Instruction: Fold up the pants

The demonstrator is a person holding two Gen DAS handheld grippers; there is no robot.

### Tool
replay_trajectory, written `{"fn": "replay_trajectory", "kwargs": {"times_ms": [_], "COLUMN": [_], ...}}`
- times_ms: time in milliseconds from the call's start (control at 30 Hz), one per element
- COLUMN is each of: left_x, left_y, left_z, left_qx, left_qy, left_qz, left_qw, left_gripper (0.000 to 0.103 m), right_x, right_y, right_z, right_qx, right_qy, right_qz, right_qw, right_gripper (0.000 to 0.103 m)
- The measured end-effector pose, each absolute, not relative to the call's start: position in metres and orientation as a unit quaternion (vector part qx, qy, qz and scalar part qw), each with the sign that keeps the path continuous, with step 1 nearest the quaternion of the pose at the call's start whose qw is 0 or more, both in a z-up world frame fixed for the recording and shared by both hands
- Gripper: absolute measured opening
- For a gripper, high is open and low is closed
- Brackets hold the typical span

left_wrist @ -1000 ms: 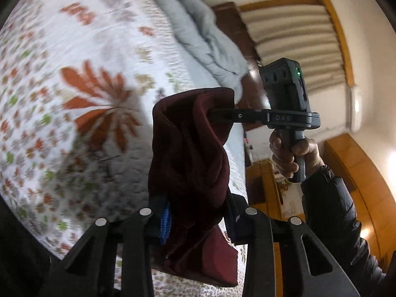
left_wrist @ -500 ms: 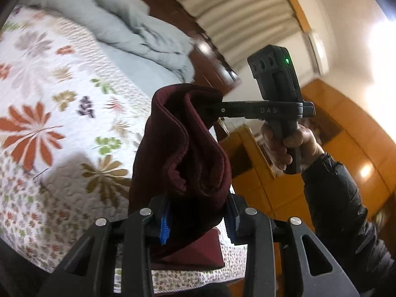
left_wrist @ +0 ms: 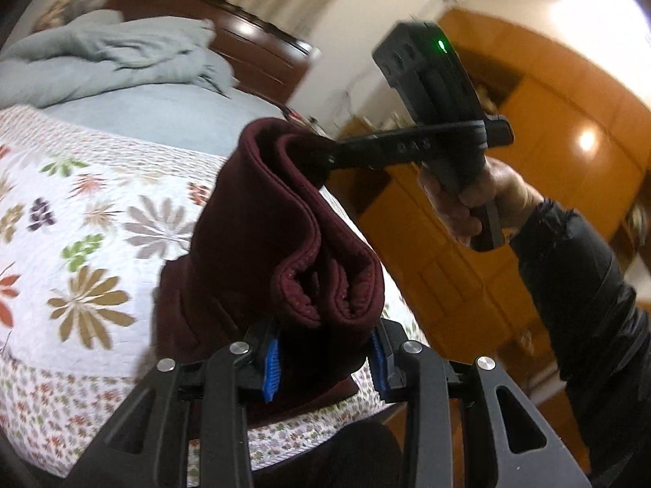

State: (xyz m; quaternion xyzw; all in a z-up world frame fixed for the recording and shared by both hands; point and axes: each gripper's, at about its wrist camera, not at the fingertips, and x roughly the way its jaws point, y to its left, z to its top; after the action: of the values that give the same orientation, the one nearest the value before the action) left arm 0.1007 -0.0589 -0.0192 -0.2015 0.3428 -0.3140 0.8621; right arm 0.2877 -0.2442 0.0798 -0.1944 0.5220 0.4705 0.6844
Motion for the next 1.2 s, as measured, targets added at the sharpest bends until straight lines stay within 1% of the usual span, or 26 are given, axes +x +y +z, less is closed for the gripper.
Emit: {"fn": "replay_trajectory", "kwargs": {"times_ms": [167, 333, 533, 767, 833, 867, 933, 967, 1000, 1033, 1067, 1167, 1200], "left_x": [0.106, 0.109, 0.12, 0.126, 0.128, 0.128, 0.13, 0.128, 0.127, 0.126, 0.125, 0.122, 0.118], "left_y": [-0.112, -0.16, -0.208, -0.243, -0.249, -0.254, -0.257, -0.255, -0.249, -0.242, -0.229, -0.202, -0.201], "left_z": [-0.032, -0.053, -0.096, -0.141, -0.151, -0.156, -0.158, -0.157, -0.156, -0.155, -0.154, -0.15, -0.15], "left_qx": [-0.149, -0.103, -0.065, -0.039, -0.03, -0.021, -0.022, -0.035, -0.058, -0.086, -0.126, -0.168, -0.174], "left_qy": [0.369, 0.399, 0.445, 0.491, 0.499, 0.506, 0.513, 0.515, 0.514, 0.514, 0.515, 0.511, 0.504], "left_qz": [-0.341, -0.356, -0.368, -0.375, -0.377, -0.38, -0.397, -0.416, -0.435, -0.456, -0.478, -0.494, -0.495], "left_qw": [0.852, 0.839, 0.814, 0.786, 0.78, 0.774, 0.761, 0.749, 0.737, 0.722, 0.7, 0.683, 0.686], "left_gripper": [0.034, 0.034, 0.034, 0.034, 0.034, 0.035, 0.045, 0.056, 0.071, 0.076, 0.08, 0.082, 0.082], "right_x": [0.278, 0.271, 0.266, 0.263, 0.262, 0.263, 0.264, 0.263, 0.26, 0.255, 0.245, 0.217, 0.207], "right_y": [-0.296, -0.338, -0.383, -0.43, -0.443, -0.45, -0.469, -0.486, -0.501, -0.514, -0.528, -0.552, -0.554], "right_z": [0.065, 0.037, -0.009, -0.073, -0.088, -0.094, -0.111, -0.123, -0.133, -0.141, -0.148, -0.16, -0.159], "right_qx": [-0.18, -0.168, -0.152, -0.098, -0.074, -0.06, -0.016, 0.031, 0.073, 0.106, 0.14, 0.241, 0.266], "right_qy": [0.517, 0.515, 0.525, 0.553, 0.561, 0.567, 0.589, 0.606, 0.615, 0.615, 0.609, 0.582, 0.568], "right_qz": [0.458, 0.451, 0.434, 0.417, 0.41, 0.402, 0.37, 0.343, 0.323, 0.309, 0.293, 0.27, 0.27], "right_qw": [0.7, 0.709, 0.716, 0.715, 0.715, 0.716, 0.719, 0.717, 0.715, 0.718, 0.724, 0.728, 0.731], "right_gripper": [0.018, 0.018, 0.018, 0.018, 0.02, 0.024, 0.038, 0.052, 0.055, 0.055, 0.055, 0.055, 0.059]}}
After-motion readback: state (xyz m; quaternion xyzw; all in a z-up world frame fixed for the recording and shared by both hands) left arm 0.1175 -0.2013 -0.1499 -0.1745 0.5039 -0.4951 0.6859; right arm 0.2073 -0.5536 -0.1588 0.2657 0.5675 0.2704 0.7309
